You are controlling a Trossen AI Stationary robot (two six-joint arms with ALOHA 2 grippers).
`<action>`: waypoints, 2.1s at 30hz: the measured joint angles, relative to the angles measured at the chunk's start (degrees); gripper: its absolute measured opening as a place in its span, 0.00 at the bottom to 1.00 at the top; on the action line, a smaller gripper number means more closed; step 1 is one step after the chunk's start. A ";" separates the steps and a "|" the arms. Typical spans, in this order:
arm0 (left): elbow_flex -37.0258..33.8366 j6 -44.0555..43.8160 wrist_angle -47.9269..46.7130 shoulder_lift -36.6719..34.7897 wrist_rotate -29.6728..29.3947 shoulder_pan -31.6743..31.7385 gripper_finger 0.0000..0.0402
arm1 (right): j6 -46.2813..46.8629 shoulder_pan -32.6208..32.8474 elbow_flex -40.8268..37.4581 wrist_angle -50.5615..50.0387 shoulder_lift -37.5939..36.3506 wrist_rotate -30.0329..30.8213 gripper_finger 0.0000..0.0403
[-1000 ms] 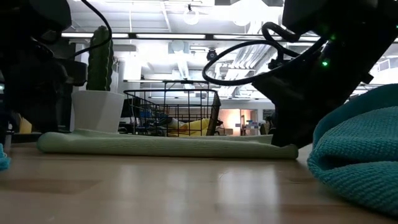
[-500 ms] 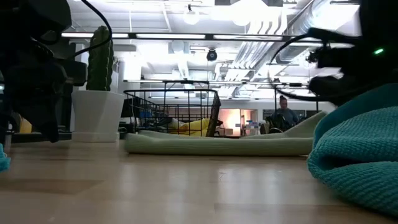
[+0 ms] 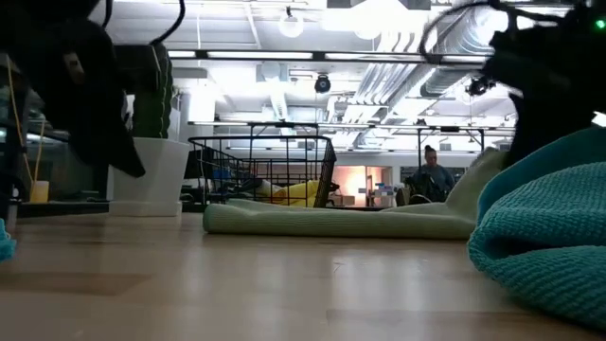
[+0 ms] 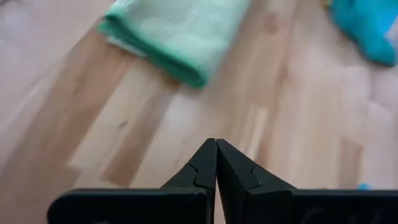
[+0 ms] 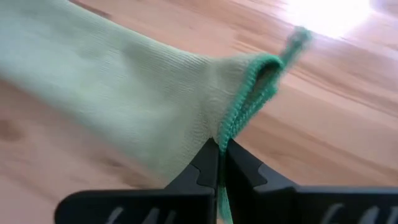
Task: Fold microfiber towels
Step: Fold the green microfiber cloth
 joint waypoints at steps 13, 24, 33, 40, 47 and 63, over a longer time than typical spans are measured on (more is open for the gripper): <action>-0.04 4.61 7.08 10.24 4.16 5.57 0.00 | -20.45 -3.90 0.05 25.08 -1.86 6.54 0.00; 0.09 5.27 10.05 16.31 7.11 9.19 0.00 | -35.78 -7.60 0.07 39.03 -1.88 5.55 0.00; -0.09 6.08 15.42 16.74 11.38 8.18 0.00 | -40.23 -7.96 0.09 42.93 -1.88 3.73 0.00; -0.09 5.52 18.63 16.67 21.01 5.41 0.00 | -40.35 -7.96 0.09 42.34 -1.88 3.37 0.00; 4.67 12.17 6.66 7.79 12.29 0.18 0.00 | -41.25 -7.96 0.09 41.82 -1.88 3.24 0.00; 8.82 -1.28 -20.72 9.92 -23.19 3.00 0.00 | -41.31 -7.96 0.10 41.68 -1.88 3.24 0.00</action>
